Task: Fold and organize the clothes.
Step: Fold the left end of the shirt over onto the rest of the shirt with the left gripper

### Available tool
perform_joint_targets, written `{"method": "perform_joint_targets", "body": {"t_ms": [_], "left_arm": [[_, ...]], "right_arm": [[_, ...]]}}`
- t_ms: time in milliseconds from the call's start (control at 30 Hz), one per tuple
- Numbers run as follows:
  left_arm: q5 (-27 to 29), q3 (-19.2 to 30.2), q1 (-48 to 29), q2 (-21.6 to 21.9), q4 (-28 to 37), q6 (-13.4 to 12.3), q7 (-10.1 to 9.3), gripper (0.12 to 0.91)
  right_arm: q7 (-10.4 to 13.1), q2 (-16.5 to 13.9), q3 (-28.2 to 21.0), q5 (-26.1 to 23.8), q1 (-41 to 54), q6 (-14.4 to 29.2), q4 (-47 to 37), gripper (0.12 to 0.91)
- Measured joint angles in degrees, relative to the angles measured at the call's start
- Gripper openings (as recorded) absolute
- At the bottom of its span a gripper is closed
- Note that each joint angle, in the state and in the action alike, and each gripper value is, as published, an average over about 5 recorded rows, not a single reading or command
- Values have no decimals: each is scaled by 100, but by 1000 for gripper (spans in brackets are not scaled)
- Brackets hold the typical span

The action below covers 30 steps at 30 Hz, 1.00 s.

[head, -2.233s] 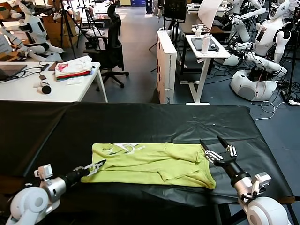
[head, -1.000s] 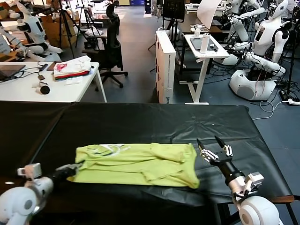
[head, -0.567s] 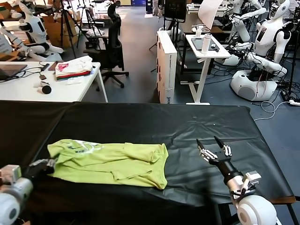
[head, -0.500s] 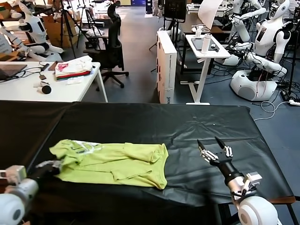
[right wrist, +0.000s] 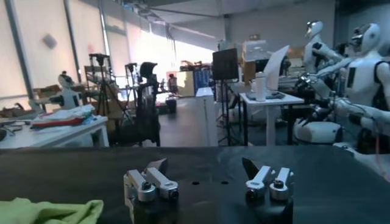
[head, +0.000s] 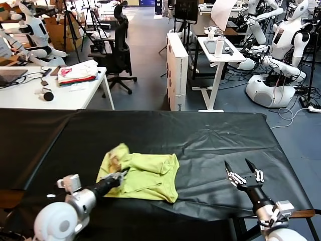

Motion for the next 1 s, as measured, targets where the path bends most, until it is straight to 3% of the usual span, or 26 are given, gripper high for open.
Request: {"method": "perform_joint_targets", "body": {"t_ms": [400, 1000], "left_arm": [[496, 852, -266, -554, 137, 2, -110, 195], [711, 1030, -412, -1168, 544, -13, -211, 195]], "right_arm": [[-4, 0, -128, -39, 75, 5, -81, 907], [-12, -1, -444, -191, 252, 11, -239, 907]]}}
